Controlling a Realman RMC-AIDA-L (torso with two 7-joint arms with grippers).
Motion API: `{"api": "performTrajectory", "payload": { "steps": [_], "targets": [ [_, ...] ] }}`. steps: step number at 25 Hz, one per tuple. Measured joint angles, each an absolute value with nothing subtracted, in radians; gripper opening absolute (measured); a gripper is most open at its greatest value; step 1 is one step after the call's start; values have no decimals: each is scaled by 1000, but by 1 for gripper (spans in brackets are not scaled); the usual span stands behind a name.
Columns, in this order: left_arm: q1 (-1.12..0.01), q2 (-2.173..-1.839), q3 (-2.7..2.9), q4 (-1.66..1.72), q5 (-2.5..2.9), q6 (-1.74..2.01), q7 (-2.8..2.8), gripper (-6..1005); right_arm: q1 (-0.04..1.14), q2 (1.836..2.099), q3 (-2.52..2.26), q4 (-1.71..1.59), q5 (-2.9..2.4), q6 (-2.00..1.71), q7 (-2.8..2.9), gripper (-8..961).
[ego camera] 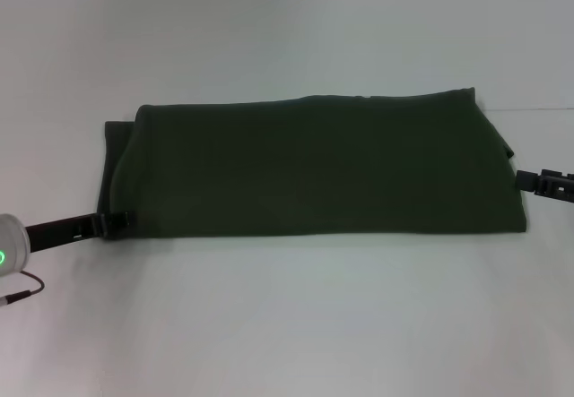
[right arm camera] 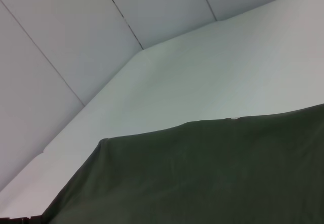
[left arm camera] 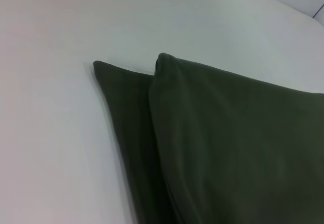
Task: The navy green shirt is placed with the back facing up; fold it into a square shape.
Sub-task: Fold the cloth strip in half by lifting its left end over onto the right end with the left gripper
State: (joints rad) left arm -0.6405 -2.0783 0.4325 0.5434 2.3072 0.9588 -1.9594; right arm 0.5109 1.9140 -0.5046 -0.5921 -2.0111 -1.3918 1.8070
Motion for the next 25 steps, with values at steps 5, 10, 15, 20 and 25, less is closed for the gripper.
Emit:
{"api": "performTrajectory", "payload": {
  "steps": [5, 10, 15, 20, 25],
  "targets": [
    [-641, -2079, 438, 548, 2321, 940, -1960, 415, 511, 1914, -505, -592, -2011, -1393, 1808, 792],
    [-642, -2079, 443, 548, 2333, 923, -1962, 413, 511, 1914, -505, -592, -2011, -1394, 1808, 791],
    [-644, -2078, 446, 547, 2348, 926, -1968, 411, 512, 1914, -505, -592, -2011, -1395, 1809, 791],
    [-648, -2078, 446, 543, 2355, 929, -1969, 409, 512, 1913, -505, -592, -2011, -1397, 1810, 791],
    [-648, -2077, 446, 541, 2366, 904, -1986, 407, 512, 1913, -505, -592, -2011, -1401, 1810, 792]
  ]
}}
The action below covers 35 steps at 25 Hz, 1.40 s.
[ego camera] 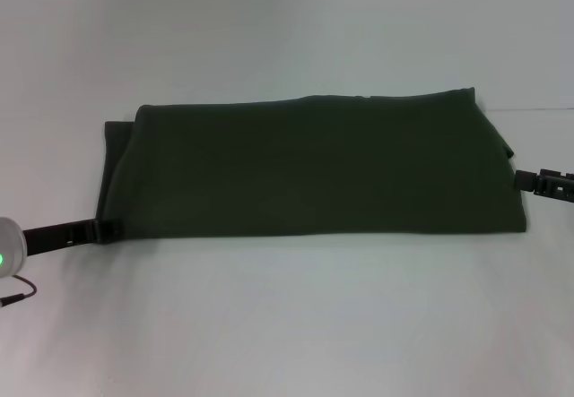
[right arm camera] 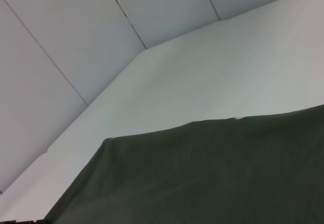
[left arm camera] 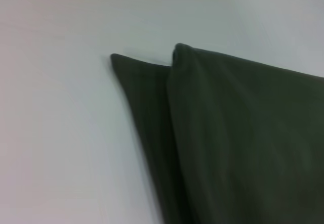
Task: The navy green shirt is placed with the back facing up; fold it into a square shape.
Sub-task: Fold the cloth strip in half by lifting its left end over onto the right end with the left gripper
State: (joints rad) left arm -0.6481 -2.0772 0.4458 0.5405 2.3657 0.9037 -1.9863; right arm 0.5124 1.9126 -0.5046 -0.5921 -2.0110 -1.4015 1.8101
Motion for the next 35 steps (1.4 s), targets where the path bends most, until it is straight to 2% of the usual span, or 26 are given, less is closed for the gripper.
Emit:
{"api": "performTrajectory", "payload": {
  "steps": [2, 8, 13, 17, 23, 26, 35],
  "targets": [
    [-650, -2077, 448, 540, 2378, 895, -1998, 406, 512, 1913, -505, -592, -2011, -1402, 1810, 792],
    [-651, -2077, 448, 540, 2382, 894, -1997, 223, 508, 1913, -505, -592, -2012, -1402, 1812, 789],
    [-651, -2078, 448, 540, 2382, 897, -1994, 15, 510, 1912, -505, -597, -2016, -1402, 1838, 787],
    [-651, -2078, 448, 540, 2382, 900, -1996, 11, 546, 1891, -525, -619, -2062, -1403, 1963, 786],
    [-654, -2077, 448, 540, 2380, 903, -1998, 7, 661, 1818, -588, -615, -2222, -1399, 2249, 784],
    [-654, -2077, 448, 540, 2378, 903, -1999, 7, 711, 1801, -595, -609, -2330, -1374, 2323, 784],
    [-655, -2077, 446, 540, 2376, 909, -1999, 8, 767, 1831, -676, -567, -2499, -1221, 2385, 785]
  ]
}}
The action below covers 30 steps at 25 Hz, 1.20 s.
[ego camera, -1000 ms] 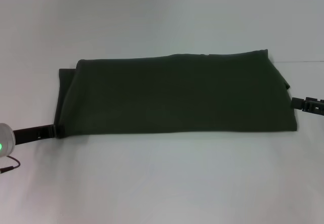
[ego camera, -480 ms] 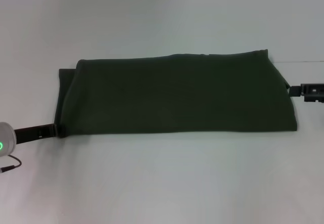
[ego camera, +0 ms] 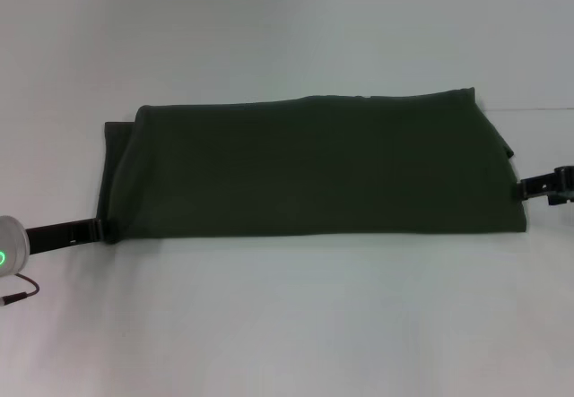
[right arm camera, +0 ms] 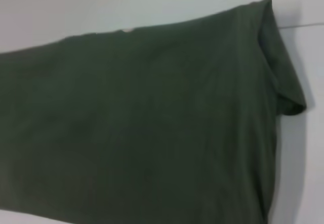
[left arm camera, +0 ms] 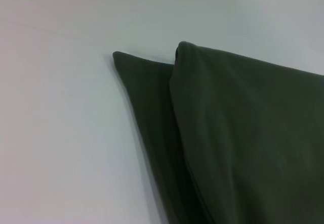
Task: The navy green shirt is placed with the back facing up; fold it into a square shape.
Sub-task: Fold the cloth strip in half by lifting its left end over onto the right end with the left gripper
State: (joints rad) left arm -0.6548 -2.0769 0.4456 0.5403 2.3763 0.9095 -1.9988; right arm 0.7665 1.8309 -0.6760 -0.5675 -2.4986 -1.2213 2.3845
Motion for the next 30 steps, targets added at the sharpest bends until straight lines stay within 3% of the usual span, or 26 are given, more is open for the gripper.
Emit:
{"api": "performTrajectory", "payload": {
  "steps": [17, 30],
  "targets": [
    [-662, -2074, 446, 541, 2376, 927, -1999, 7, 775, 1904, -783, -498, -2504, -981, 2368, 767],
    [-667, -2072, 443, 541, 2376, 937, -2000, 7, 786, 1916, -808, -471, -2505, -927, 2362, 628]
  ]
}}
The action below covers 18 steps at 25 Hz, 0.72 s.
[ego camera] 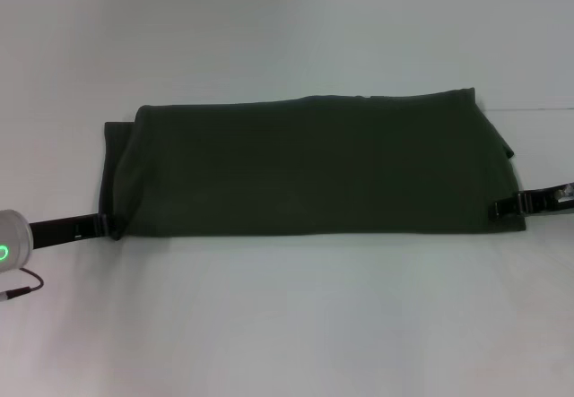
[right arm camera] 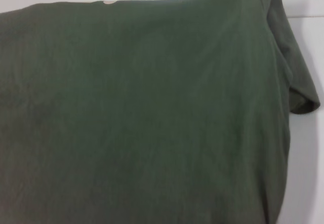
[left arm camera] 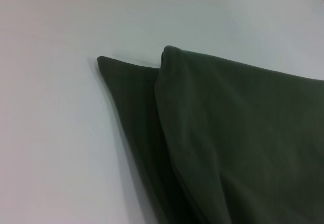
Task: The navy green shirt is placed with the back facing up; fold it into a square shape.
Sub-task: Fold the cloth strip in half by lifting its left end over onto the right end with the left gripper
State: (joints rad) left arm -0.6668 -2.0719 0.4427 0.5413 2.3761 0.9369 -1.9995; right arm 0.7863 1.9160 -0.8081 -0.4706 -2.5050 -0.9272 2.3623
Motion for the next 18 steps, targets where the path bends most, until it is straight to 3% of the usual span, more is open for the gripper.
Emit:
{"api": "performTrajectory", "payload": {
  "steps": [7, 18],
  "targets": [
    [-668, -2072, 446, 544, 2376, 941, -2010, 7, 787, 1916, -810, -469, -2505, -923, 2361, 493],
    [-669, -2072, 446, 545, 2376, 945, -2011, 8, 787, 1921, -829, -468, -2506, -905, 2359, 360]
  ]
}}
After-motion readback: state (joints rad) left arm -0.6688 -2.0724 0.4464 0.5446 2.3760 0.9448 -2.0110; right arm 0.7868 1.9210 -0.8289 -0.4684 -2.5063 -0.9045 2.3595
